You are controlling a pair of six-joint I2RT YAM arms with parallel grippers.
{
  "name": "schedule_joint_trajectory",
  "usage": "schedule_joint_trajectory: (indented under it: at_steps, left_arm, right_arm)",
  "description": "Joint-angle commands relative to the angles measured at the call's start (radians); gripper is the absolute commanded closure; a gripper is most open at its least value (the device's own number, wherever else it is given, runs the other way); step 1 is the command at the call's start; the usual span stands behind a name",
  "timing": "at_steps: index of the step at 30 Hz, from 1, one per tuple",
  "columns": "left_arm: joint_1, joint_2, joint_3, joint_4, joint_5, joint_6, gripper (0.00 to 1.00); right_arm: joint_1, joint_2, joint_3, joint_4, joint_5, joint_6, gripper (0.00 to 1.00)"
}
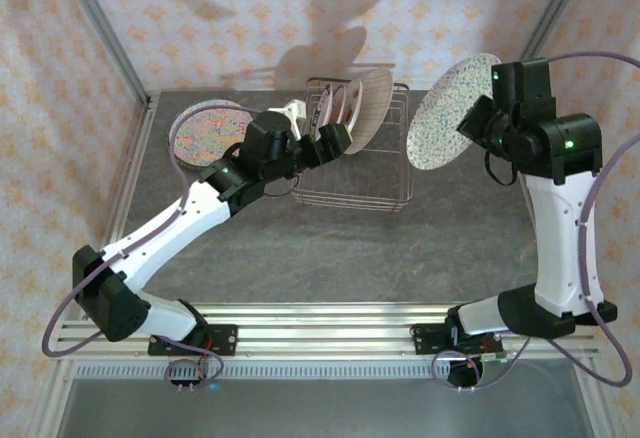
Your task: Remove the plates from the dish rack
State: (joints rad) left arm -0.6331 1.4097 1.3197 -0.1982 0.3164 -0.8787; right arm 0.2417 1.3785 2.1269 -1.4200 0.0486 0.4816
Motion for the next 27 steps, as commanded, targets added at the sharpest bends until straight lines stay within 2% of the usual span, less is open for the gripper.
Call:
schedule_joint_trajectory:
  at_steps: [1,7,12,21,27]
  left_arm:
    - [0.017,0.028,0.002,0.018,0.13,-0.123,0.04]
    - [0.023,0.076,-0.022,0.086,0.231,-0.245,0.06]
    - [0.027,0.088,-0.061,0.143,0.258,-0.331,0.07]
    - [0.028,0.132,-0.119,0.342,0.31,-0.504,0.1]
    - [0.026,0.166,-0.121,0.407,0.343,-0.563,0.19]
  right_arm:
    - [-0.001,-0.068,-0.049,0.084,-0.049,0.079,1.0]
    - [-0.015,-0.159,-0.169,0.132,-0.125,0.165,1.0]
    - [-0.038,-0.23,-0.263,0.159,-0.194,0.237,1.0]
    - [-0.07,-0.308,-0.414,0.267,-0.303,0.356,1.0]
    - [-0.081,-0.324,-0.483,0.345,-0.386,0.405,1.0]
